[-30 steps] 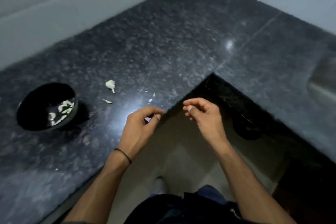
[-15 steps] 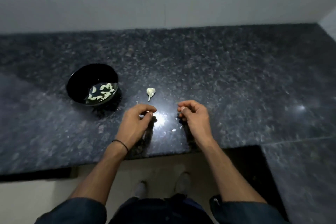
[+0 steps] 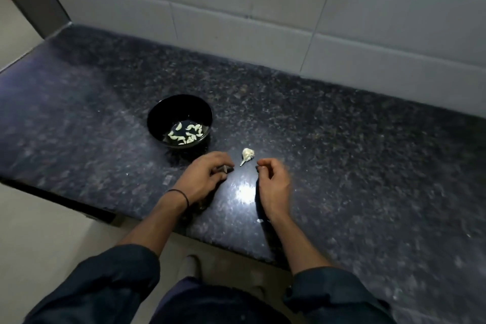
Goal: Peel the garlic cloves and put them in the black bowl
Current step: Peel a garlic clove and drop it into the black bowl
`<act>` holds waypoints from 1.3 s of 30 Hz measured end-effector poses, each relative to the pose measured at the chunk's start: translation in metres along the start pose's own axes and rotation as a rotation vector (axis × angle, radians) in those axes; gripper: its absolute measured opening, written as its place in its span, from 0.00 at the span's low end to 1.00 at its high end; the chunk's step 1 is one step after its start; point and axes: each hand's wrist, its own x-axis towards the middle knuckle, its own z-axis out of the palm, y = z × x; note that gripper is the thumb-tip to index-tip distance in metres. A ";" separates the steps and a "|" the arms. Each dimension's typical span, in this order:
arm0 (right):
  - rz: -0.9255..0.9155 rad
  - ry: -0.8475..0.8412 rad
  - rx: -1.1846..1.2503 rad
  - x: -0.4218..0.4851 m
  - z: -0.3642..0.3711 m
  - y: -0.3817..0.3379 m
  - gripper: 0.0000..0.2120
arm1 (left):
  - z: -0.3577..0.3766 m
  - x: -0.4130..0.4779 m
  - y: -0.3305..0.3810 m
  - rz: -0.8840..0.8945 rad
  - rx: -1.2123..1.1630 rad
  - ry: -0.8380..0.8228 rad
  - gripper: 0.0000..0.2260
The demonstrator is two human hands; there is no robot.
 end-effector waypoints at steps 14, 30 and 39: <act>-0.148 0.005 -0.238 -0.004 0.006 0.004 0.08 | -0.006 -0.013 0.027 0.060 -0.196 0.340 0.04; -0.215 0.026 -0.270 -0.007 0.007 0.001 0.09 | -0.075 0.029 -0.024 -0.156 -0.017 0.537 0.07; -0.096 0.031 -0.184 -0.001 0.005 -0.004 0.06 | -0.028 -0.003 0.005 0.042 -0.193 0.333 0.07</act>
